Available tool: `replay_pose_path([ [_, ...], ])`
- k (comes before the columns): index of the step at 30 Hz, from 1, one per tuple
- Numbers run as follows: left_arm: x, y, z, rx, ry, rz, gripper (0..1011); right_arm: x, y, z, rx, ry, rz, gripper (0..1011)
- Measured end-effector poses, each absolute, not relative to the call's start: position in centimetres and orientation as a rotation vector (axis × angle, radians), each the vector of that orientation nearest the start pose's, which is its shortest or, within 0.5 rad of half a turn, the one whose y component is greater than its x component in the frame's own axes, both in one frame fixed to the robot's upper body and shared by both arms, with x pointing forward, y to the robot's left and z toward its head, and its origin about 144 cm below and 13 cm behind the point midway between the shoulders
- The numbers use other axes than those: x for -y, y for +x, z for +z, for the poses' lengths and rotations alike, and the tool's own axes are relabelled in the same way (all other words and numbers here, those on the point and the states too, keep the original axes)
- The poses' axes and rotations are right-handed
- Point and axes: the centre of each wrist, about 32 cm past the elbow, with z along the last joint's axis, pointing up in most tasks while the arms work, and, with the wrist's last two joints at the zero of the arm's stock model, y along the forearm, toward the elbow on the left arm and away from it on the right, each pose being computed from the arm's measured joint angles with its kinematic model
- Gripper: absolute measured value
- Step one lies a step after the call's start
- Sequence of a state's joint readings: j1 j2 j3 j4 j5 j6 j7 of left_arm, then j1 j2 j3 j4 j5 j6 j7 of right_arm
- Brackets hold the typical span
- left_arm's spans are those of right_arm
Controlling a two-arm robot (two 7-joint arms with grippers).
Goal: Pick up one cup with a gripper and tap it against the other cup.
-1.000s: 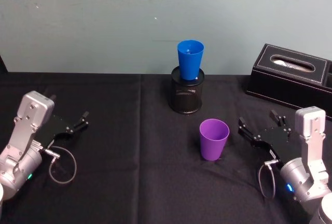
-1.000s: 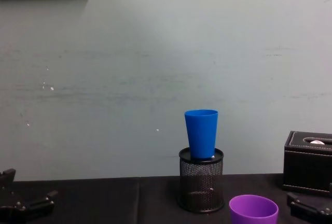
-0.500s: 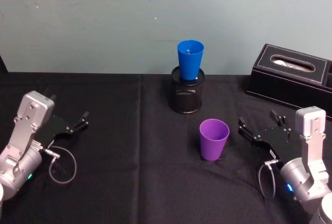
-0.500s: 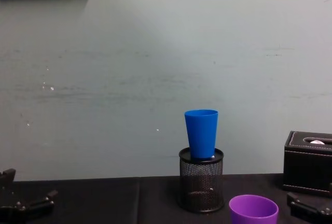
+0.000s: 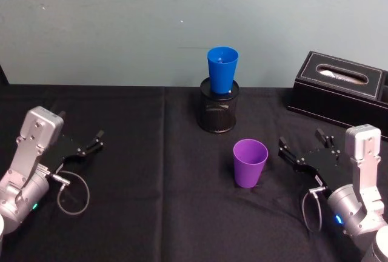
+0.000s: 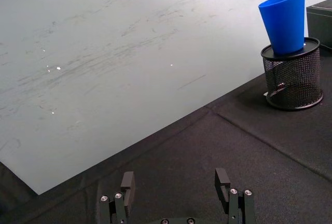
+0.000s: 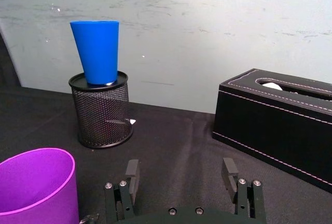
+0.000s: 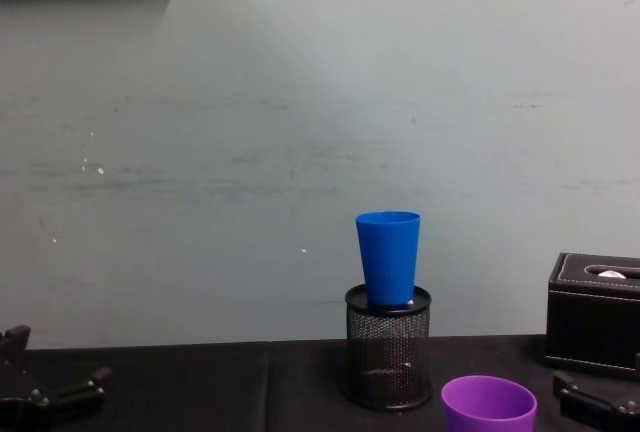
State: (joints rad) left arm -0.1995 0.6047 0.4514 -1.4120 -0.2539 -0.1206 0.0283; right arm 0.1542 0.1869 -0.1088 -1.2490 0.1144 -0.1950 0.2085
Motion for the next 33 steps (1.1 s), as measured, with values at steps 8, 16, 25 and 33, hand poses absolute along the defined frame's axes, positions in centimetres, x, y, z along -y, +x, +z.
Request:
replay_pose_path([
  [8, -30.97, 48.86, 113.98, 0.285, 0.304, 1.248, 1011, 26.82, 49.59, 109.64, 0.072, -0.063, -1.301, 1003],
  [16, -30.97, 48.86, 113.98, 0.285, 0.304, 1.248, 1011, 26.82, 49.59, 109.64, 0.072, -0.063, -1.301, 1003],
  [25, -30.97, 48.86, 113.98, 0.285, 0.304, 1.248, 1012, 26.82, 49.59, 109.64, 0.072, -0.063, -1.301, 1003],
  [33, -30.97, 48.86, 113.98, 0.285, 0.304, 1.248, 1011, 26.82, 49.59, 109.64, 0.072, -0.063, -1.301, 1003],
])
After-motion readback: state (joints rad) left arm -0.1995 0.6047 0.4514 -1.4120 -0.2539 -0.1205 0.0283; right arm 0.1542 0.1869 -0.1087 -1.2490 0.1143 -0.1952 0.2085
